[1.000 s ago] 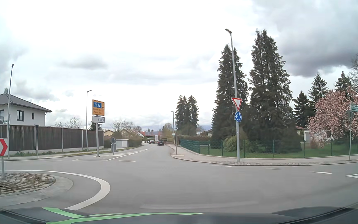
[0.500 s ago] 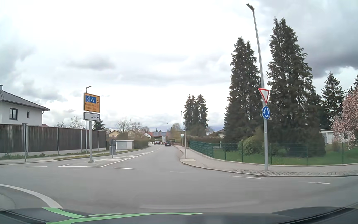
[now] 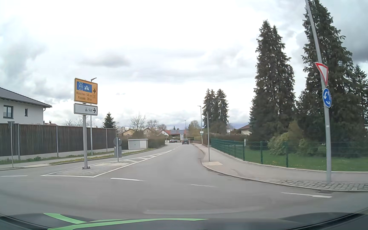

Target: Follow the waypoints while adhering to traffic rules and regulations

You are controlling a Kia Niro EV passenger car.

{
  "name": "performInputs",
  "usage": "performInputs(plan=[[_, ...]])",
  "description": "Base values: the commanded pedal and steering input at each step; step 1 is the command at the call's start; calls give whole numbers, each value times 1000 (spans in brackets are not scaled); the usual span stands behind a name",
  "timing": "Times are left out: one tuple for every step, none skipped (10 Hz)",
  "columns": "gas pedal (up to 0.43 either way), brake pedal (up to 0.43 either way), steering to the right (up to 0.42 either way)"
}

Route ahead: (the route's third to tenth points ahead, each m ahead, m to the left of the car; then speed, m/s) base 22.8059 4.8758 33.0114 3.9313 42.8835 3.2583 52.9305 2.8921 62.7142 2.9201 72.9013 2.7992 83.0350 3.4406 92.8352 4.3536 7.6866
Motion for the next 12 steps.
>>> performInputs(plan=[[220, 0, -64], [220, 0, -59], [220, 0, -53], [220, 0, -46], [220, 0, -39], [220, 0, -28], [220, 0, -19], [228, 0, -10], [228, 0, -2], [228, 0, 3], [228, 0, 7], [228, 0, 11]])
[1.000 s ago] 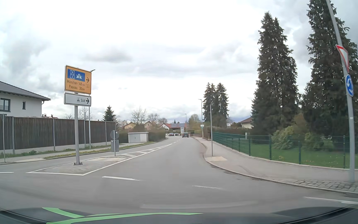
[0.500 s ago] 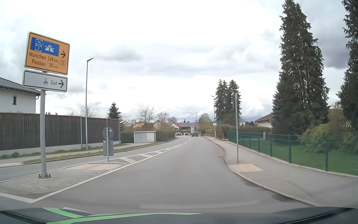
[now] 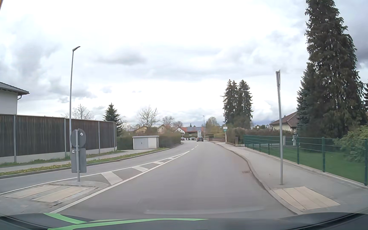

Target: Follow the waypoints while adhering to traffic rules and regulations

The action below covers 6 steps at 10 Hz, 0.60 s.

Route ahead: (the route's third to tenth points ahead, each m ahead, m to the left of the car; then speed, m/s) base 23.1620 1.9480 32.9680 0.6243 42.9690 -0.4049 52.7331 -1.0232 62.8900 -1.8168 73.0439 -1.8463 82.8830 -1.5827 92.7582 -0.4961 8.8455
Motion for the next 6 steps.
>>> performInputs(plan=[[228, 0, 14], [228, 0, 19], [228, 0, 28], [220, 0, 33], [220, 0, 37], [220, 0, 39]])
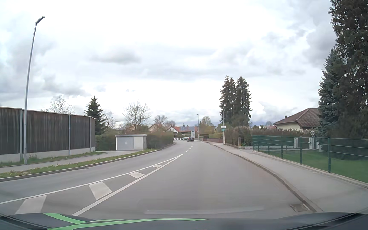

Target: Follow the waypoints while adhering to traffic rules and regulations

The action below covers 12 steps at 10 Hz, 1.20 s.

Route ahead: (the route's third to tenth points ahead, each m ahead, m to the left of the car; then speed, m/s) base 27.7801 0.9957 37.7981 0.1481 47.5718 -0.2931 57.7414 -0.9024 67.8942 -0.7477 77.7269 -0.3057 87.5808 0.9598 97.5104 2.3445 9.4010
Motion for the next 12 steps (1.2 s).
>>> performInputs(plan=[[220, 0, 39], [220, 0, 38], [220, 0, 38], [220, 0, 37], [220, 0, 36], [220, 0, 34], [220, 0, 31], [220, 0, 27], [220, 0, 23], [220, 0, 20], [220, 0, 15], [220, 0, 11]])
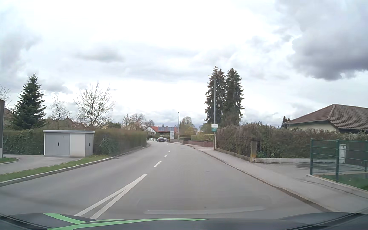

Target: Follow the waypoints while adhering to traffic rules and regulations

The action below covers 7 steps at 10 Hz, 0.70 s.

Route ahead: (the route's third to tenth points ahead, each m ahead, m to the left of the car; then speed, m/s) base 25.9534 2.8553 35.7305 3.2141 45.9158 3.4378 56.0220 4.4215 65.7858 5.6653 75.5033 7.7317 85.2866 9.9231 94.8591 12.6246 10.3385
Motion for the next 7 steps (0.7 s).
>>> performInputs(plan=[[220, 0, 5], [220, 0, 4], [220, 0, 4], [220, 0, 4], [220, 0, 3], [220, 0, 2], [220, 0, 1]])
